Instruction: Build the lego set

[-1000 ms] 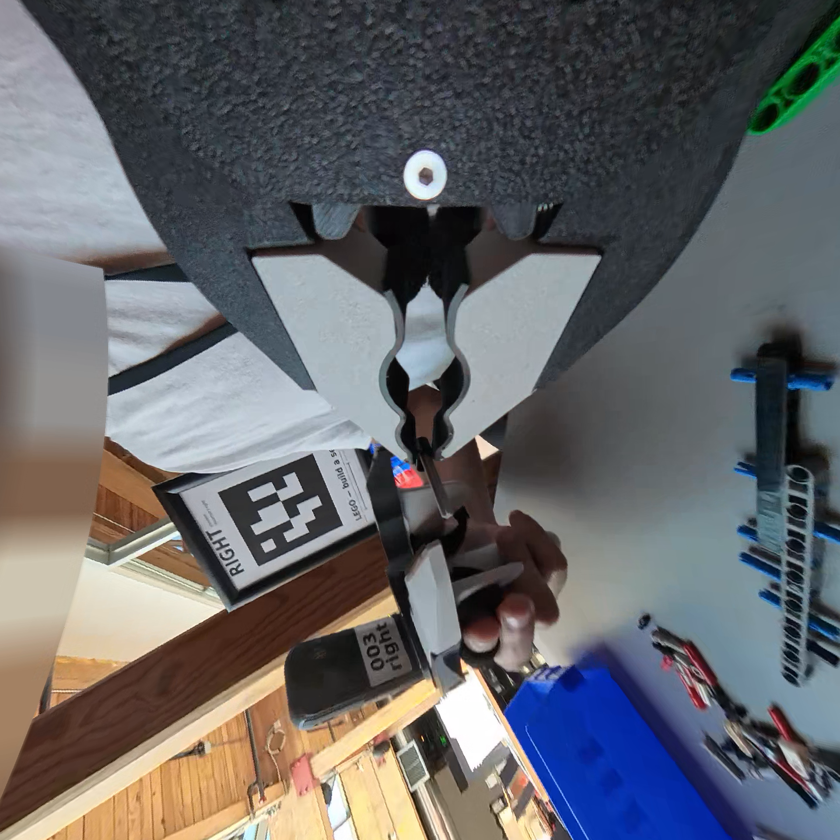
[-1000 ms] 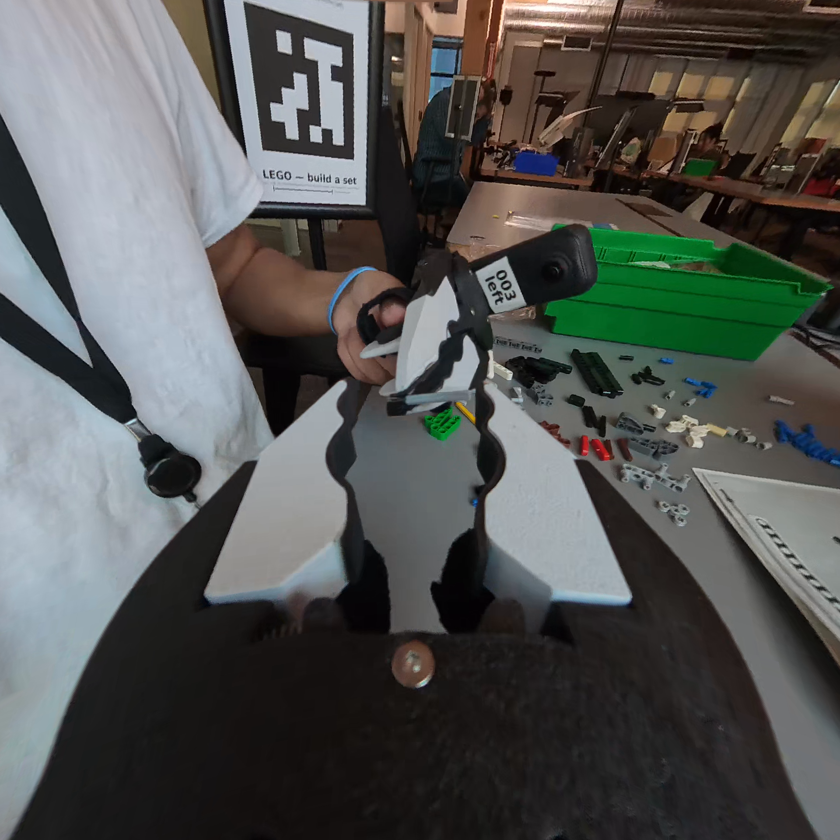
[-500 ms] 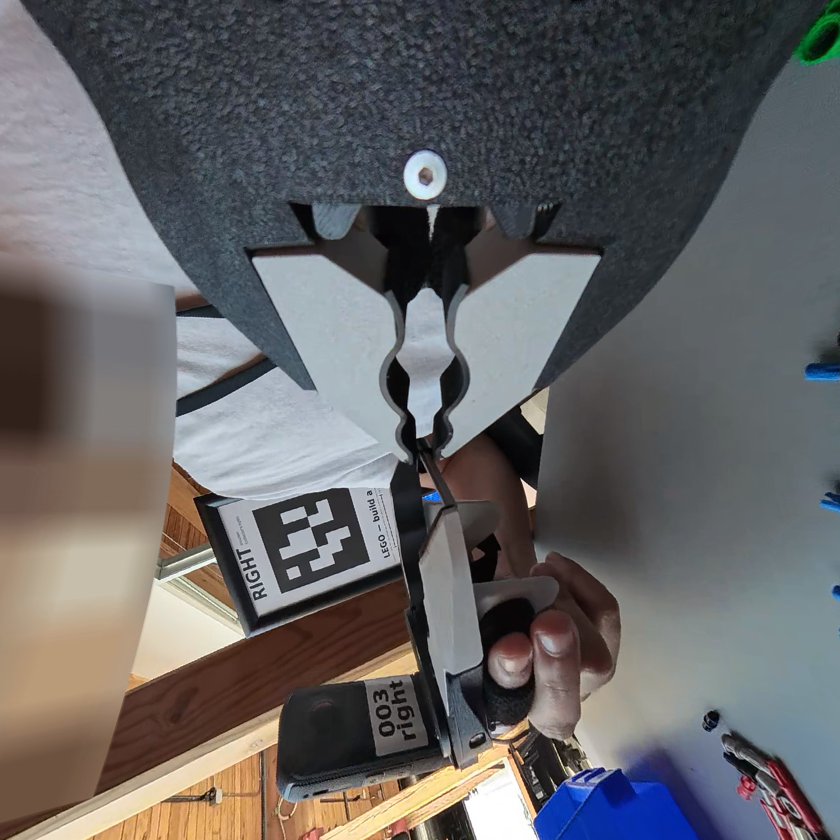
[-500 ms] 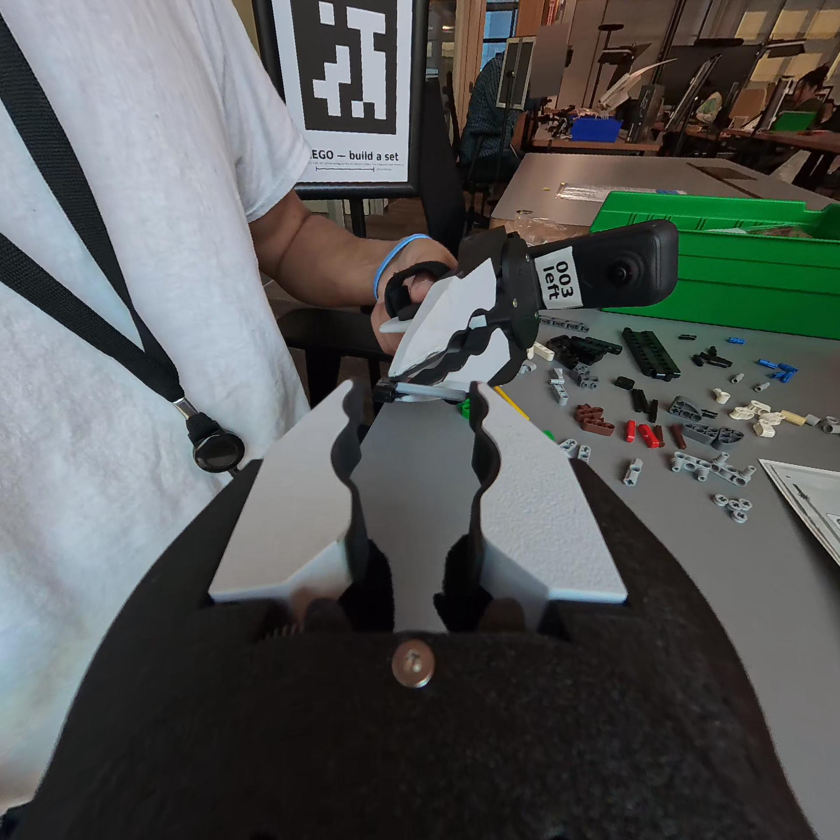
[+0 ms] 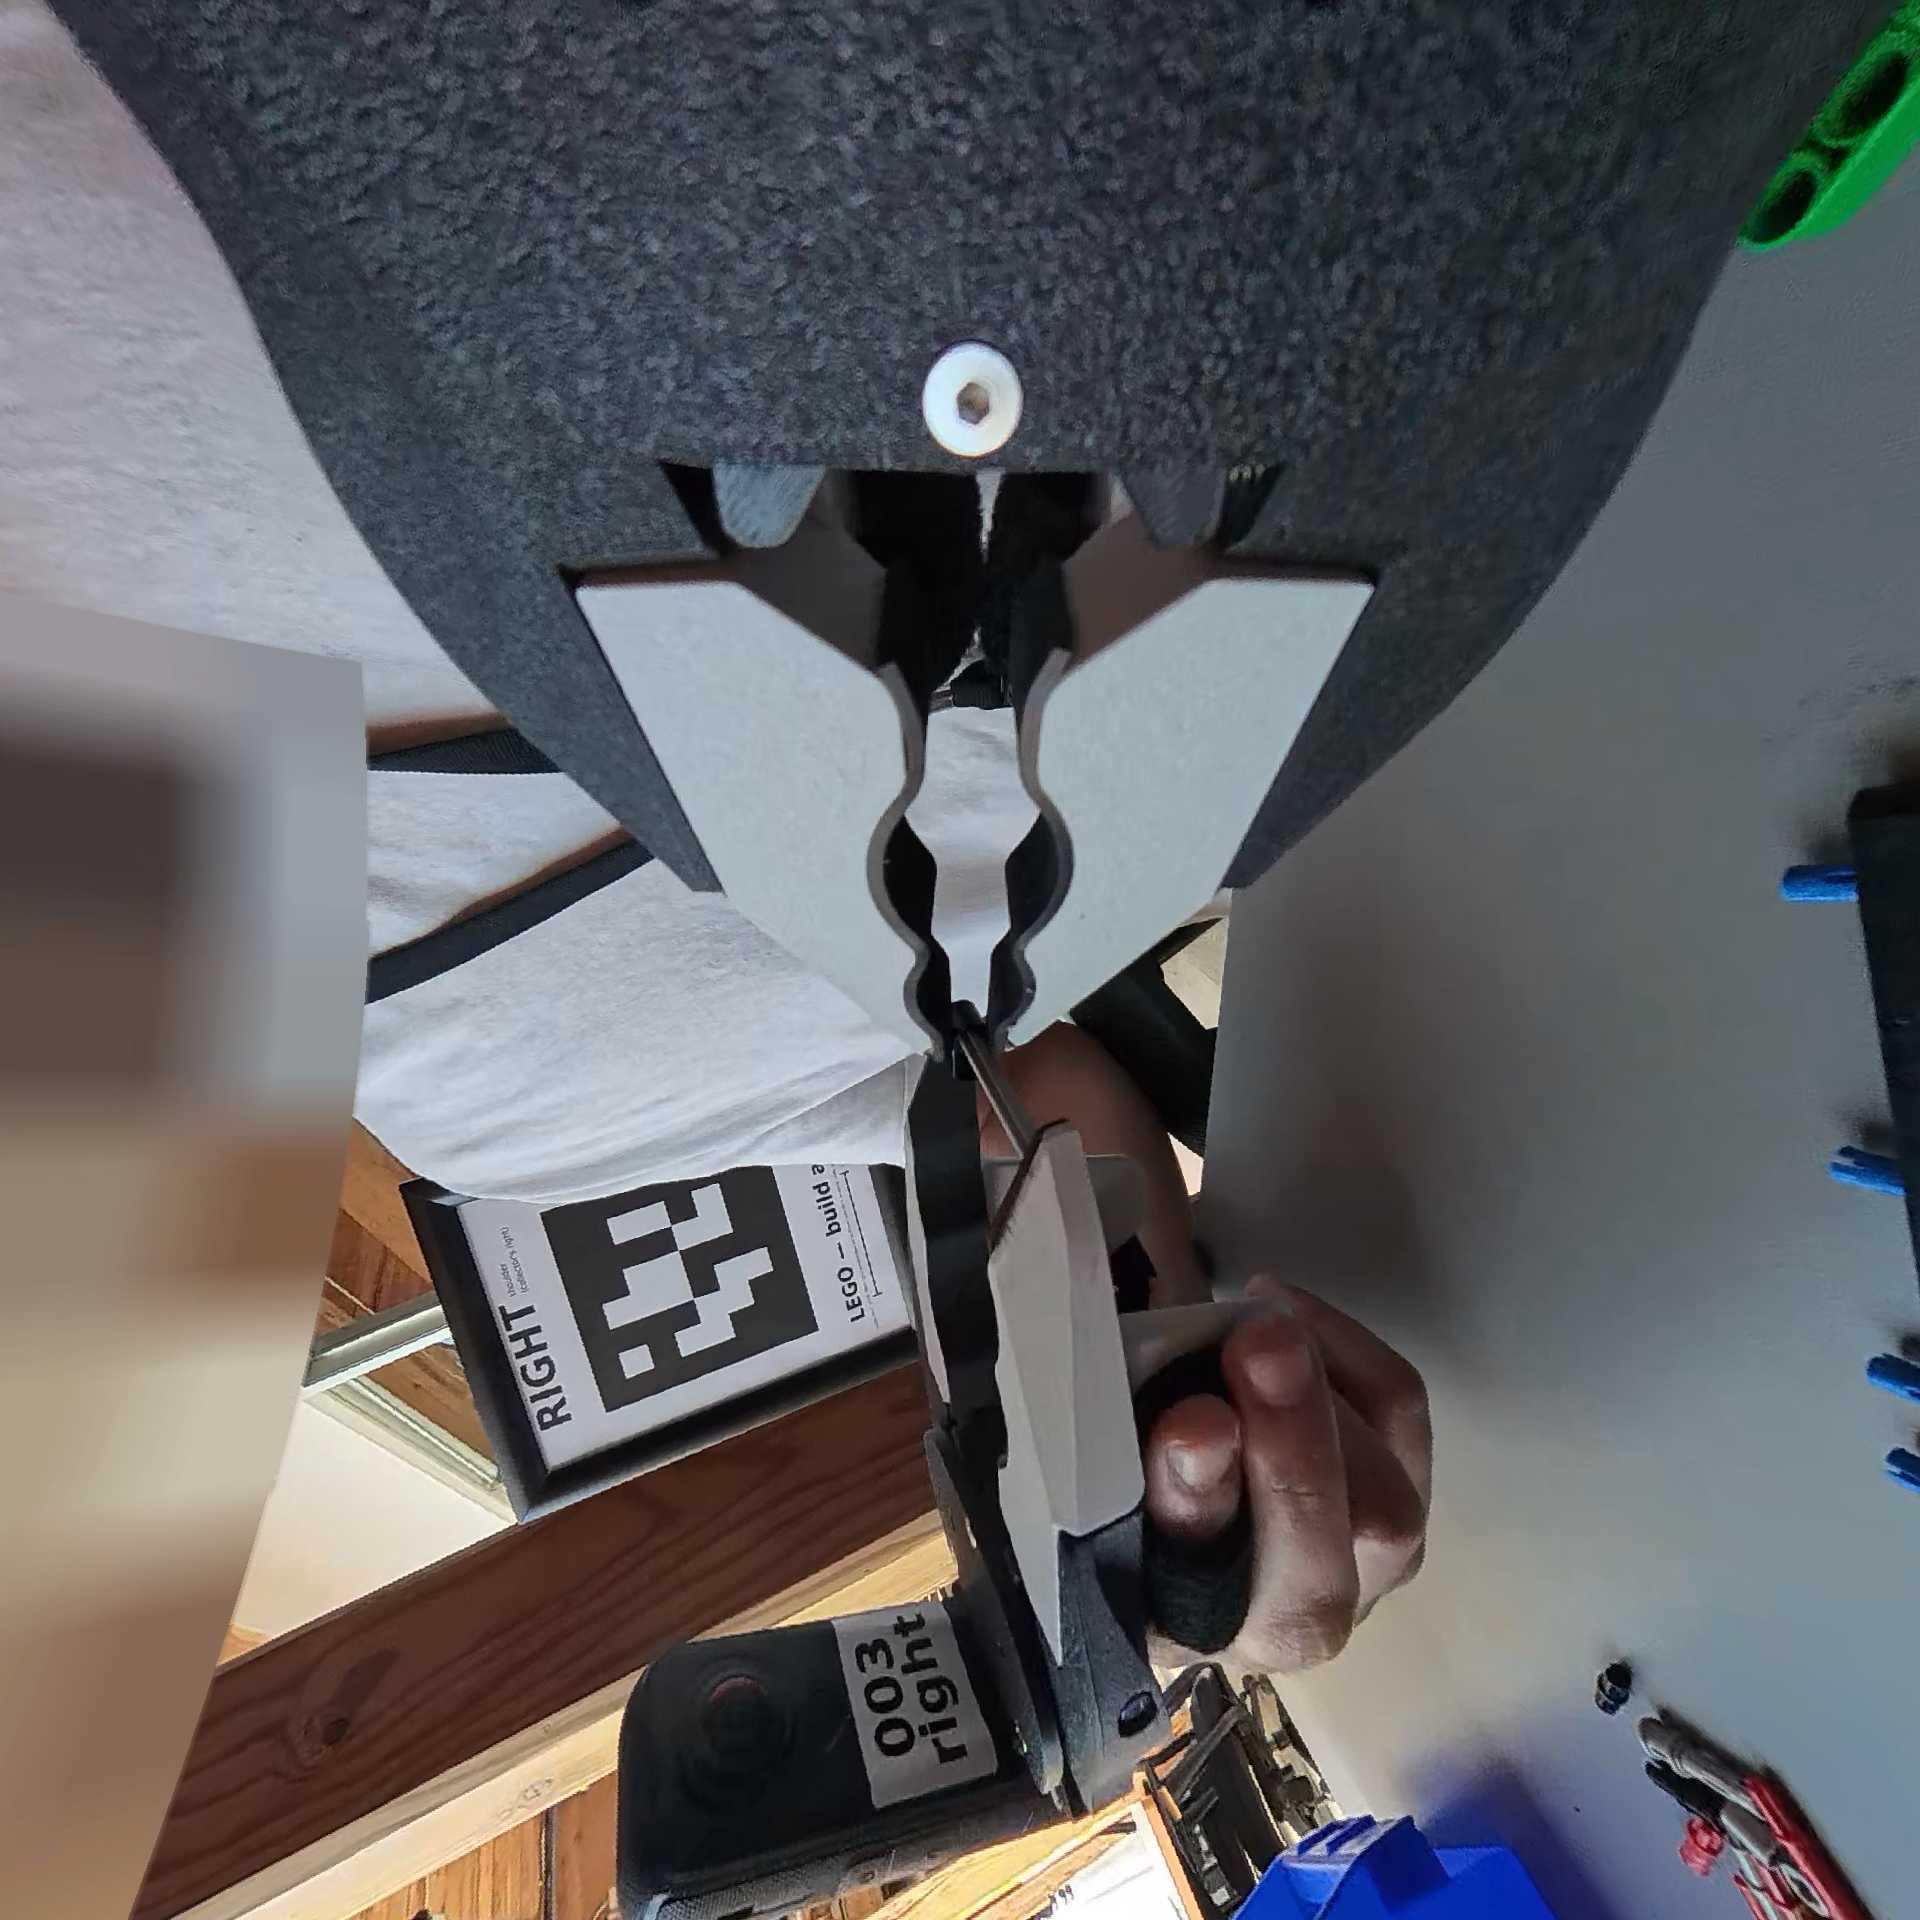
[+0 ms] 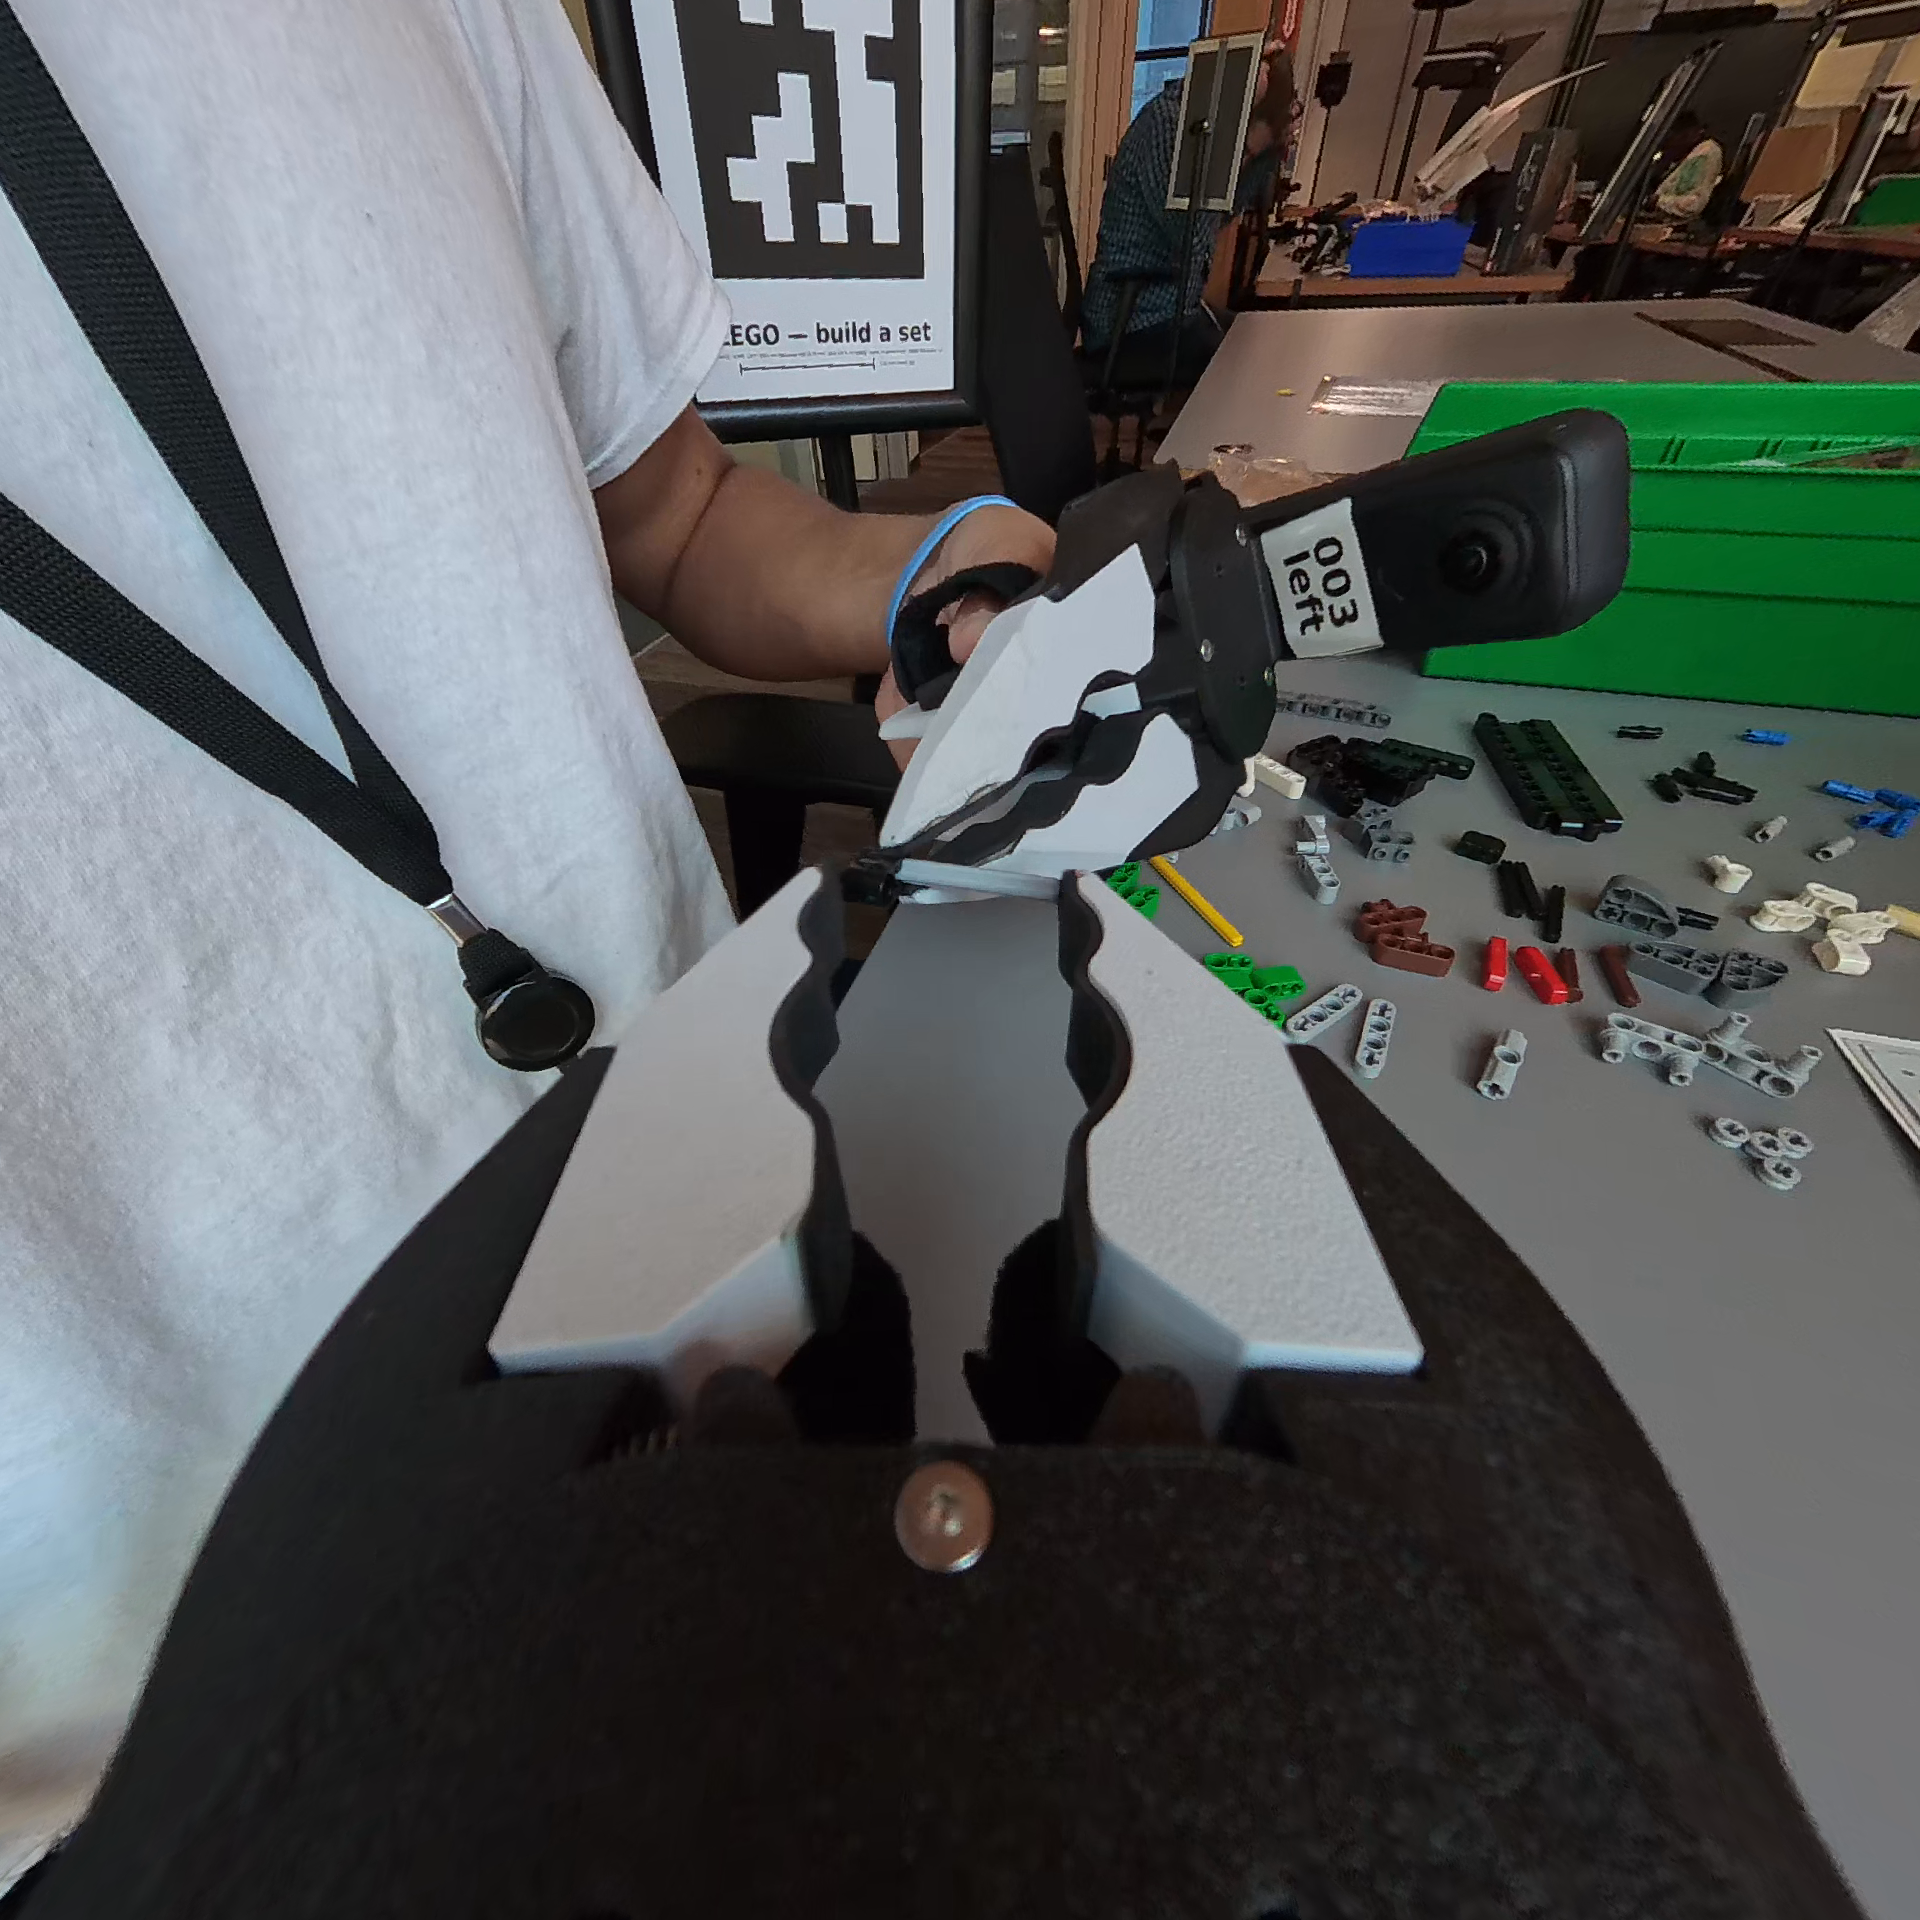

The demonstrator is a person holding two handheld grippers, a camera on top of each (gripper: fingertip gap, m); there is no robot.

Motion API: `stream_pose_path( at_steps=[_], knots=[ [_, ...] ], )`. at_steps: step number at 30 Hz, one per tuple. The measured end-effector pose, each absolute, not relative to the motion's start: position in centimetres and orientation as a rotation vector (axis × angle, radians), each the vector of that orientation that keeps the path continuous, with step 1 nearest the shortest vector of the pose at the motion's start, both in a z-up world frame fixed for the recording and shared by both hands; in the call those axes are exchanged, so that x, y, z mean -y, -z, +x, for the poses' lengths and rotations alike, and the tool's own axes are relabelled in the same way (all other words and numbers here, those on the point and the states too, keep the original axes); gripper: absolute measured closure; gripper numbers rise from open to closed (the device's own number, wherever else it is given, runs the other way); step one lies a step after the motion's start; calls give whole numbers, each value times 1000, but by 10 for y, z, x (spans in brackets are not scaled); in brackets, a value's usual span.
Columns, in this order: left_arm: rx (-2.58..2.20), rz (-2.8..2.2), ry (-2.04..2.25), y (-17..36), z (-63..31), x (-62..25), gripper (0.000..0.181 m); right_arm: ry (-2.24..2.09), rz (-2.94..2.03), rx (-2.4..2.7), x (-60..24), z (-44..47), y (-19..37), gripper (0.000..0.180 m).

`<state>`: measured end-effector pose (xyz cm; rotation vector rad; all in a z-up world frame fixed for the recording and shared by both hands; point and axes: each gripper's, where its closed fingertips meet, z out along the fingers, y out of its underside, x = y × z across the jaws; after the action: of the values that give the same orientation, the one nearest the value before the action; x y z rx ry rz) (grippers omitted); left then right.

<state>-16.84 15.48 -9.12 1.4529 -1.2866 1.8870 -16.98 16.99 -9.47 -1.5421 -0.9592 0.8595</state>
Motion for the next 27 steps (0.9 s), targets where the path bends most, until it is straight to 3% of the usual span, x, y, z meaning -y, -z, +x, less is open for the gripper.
stream_pose_path(
  at_steps=[27],
  knots=[
    [1152, 1536, -2024, 99, -158, -165, 174, -581, -1526, 938, -188, -158, 100, 140]
  ],
)
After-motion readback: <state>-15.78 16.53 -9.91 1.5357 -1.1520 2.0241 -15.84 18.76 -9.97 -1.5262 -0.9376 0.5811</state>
